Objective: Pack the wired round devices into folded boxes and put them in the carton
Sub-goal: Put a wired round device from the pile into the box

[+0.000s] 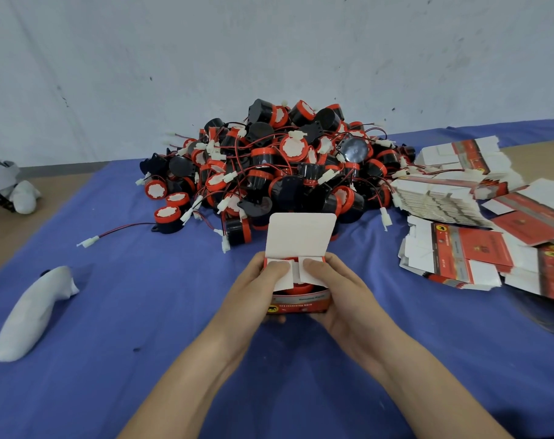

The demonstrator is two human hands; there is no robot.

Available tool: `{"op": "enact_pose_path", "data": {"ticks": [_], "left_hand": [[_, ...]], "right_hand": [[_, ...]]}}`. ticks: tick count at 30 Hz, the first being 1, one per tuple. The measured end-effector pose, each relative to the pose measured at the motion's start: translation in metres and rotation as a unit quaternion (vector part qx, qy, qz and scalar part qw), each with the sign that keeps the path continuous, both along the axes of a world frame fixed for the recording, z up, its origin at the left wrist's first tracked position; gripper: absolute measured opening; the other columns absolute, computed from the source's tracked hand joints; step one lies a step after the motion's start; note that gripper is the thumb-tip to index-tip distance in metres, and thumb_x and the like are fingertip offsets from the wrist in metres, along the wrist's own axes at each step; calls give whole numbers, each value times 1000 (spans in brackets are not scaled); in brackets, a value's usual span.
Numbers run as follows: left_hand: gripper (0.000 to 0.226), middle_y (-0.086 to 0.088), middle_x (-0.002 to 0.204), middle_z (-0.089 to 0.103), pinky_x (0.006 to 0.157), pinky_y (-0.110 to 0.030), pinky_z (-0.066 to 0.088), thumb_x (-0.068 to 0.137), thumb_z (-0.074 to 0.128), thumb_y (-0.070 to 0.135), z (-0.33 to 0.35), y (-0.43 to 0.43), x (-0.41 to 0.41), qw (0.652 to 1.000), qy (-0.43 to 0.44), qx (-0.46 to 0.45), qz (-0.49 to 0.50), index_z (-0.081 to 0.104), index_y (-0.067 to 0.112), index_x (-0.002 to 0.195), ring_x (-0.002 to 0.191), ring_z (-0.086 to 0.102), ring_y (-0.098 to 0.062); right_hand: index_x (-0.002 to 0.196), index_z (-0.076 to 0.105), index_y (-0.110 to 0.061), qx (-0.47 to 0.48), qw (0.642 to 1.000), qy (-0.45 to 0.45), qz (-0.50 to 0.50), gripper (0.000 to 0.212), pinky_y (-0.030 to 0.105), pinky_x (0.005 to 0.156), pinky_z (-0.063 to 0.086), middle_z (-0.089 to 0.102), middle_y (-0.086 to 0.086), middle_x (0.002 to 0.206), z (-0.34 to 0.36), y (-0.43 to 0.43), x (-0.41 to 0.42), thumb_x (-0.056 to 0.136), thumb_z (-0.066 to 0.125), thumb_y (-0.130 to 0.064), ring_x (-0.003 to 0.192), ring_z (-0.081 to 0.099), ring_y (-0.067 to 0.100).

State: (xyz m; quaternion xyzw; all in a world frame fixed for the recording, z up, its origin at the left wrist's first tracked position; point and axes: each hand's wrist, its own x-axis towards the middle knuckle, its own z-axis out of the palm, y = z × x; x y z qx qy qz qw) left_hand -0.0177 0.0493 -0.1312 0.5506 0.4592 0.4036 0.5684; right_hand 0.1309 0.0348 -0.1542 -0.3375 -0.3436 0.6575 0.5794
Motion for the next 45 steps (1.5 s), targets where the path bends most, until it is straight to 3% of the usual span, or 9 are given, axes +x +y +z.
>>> {"op": "enact_pose_path", "data": {"ticks": [11, 20, 26, 28, 31, 34, 38, 41, 45], "left_hand": [[23, 19, 96, 70, 59, -12, 49, 106, 39, 24, -8, -4, 10, 994, 10, 98, 48, 58, 36, 110, 82, 66, 5], [32, 16, 90, 72, 54, -18, 52, 108, 35, 25, -9, 2, 10, 989, 26, 117, 88, 63, 39, 102, 73, 65, 1], [34, 14, 91, 74, 57, -22, 56, 109, 32, 31, -8, 3, 10, 995, 16, 84, 46, 66, 36, 107, 75, 69, -3], [34, 12, 92, 74, 59, -24, 57, 109, 33, 29, -9, 4, 9, 996, 21, 80, 35, 66, 35, 107, 76, 69, -5], [34, 13, 91, 74, 62, -14, 51, 109, 34, 23, -11, 4, 6, 991, 57, 117, 21, 66, 35, 107, 76, 65, 1], [30, 1, 78, 63, 61, -16, 41, 108, 38, 23, -16, 7, -2, 987, 95, 132, 12, 67, 29, 101, 69, 50, -8], [24, -14, 90, 64, 75, -33, 41, 106, 44, 23, -21, 15, -15, 989, 110, 100, 0, 68, 23, 106, 83, 51, -16], [34, -6, 97, 71, 73, -23, 48, 106, 44, 22, -24, 16, -16, 988, 111, 104, 17, 71, 41, 98, 81, 60, -7], [45, 6, 84, 70, 62, -13, 45, 106, 43, 24, -28, 17, -18, 984, 138, 112, 26, 66, 57, 87, 72, 58, 0]], "right_hand": [[127, 59, -8, 17, 1000, -3, -25, 29, 28, 71, 59, 75, 9, 112, -3, 0, -8, 107, 47, -26, 94, 75, 21], [121, 55, -7, 38, 998, -37, -25, 25, 28, 68, 59, 76, 8, 102, -5, 1, -9, 110, 40, -23, 84, 75, 21], [112, 61, -14, -3, 991, -87, -101, 23, 48, 90, 58, 74, 11, 108, -8, 8, -5, 109, 43, -28, 95, 70, 27], [109, 61, -17, 13, 985, -136, -106, 23, 39, 89, 58, 75, 2, 102, -10, 8, -3, 109, 42, -30, 94, 69, 17], [102, 57, -18, 58, 960, -243, -122, 19, 11, 66, 48, 67, -17, 80, -14, 6, -2, 109, 41, -27, 73, 59, -6], [90, 52, -26, 109, 922, -354, -114, 20, 14, 59, 42, 57, -19, 71, -18, 2, 3, 107, 42, -29, 63, 47, -2], [101, 56, -34, 127, 901, -407, -86, 9, 24, 69, 51, 67, -20, 87, -16, 4, 11, 106, 48, -36, 77, 59, -3], [110, 57, -43, 144, 904, -394, -82, 10, 27, 82, 56, 71, -21, 106, -14, 5, 13, 104, 54, -35, 100, 66, 0], [104, 62, -43, 152, 911, -379, -61, 9, 20, 78, 53, 73, -17, 105, -13, 5, 18, 101, 60, -36, 100, 67, 2]]}}
